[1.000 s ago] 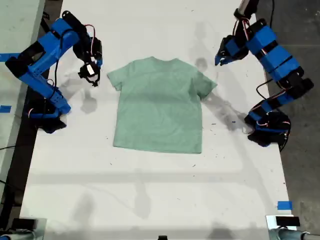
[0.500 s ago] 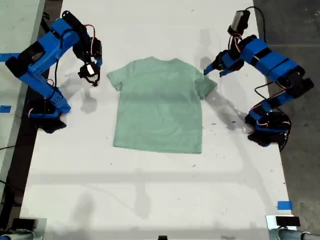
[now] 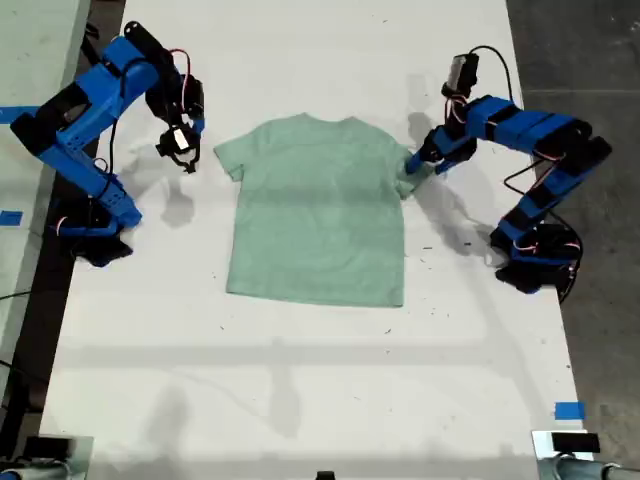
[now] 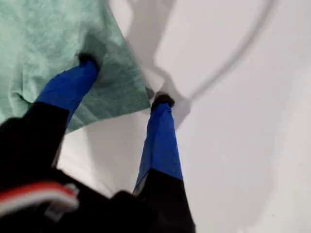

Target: Fold tshirt

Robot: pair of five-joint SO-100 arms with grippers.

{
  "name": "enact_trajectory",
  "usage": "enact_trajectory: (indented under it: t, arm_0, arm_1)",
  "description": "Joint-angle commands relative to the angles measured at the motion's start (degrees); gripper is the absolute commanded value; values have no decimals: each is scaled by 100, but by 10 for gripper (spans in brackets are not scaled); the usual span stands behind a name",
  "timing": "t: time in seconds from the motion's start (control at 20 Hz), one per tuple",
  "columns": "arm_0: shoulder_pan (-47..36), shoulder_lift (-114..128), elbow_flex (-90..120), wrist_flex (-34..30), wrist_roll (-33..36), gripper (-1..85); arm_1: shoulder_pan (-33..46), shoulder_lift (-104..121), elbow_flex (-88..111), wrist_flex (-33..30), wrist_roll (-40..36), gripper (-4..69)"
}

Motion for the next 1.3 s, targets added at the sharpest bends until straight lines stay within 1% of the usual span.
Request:
enact_trajectory:
  t: [0.0, 0.1, 0.15, 0.3, 0.4, 0.6, 0.8, 0.9, 1.0, 1.1, 1.25]
  arm_0:
    - [79, 0, -316, 18, 35, 0]
    - [79, 0, -316, 9, 35, 0]
    - [88, 0, -316, 9, 35, 0]
    - [105, -9, -299, 9, 35, 0]
    - [114, -9, -272, 0, 35, 0]
    - [123, -9, -264, 0, 26, 0]
    - [123, -9, -220, -18, 26, 0]
    - [123, -9, -220, -35, 18, 0]
    - [114, -9, -220, -35, 18, 0]
    - [114, -9, -193, -35, 18, 0]
    - [114, -9, -167, -35, 18, 0]
  arm_1:
    - [-114, -211, -299, -97, -105, 159]
    - [-123, -404, -466, -18, -123, 15]
    - [-123, -492, -536, 18, -114, -10]
    - [-141, -527, -598, 44, -149, -10]
    - [-132, -501, -703, 220, -88, -10]
    - [-334, -88, -1608, 1239, 185, -10]
    - [-879, -211, -3867, 2892, 580, -10]
    - [-1274, -703, -5194, 3419, 835, -10]
    - [-1679, -1274, -6170, 3516, 1090, -10]
    - [-1986, -1819, -6812, 3428, 1310, -10]
    - [-2391, -2268, -6935, 2812, 1661, -10]
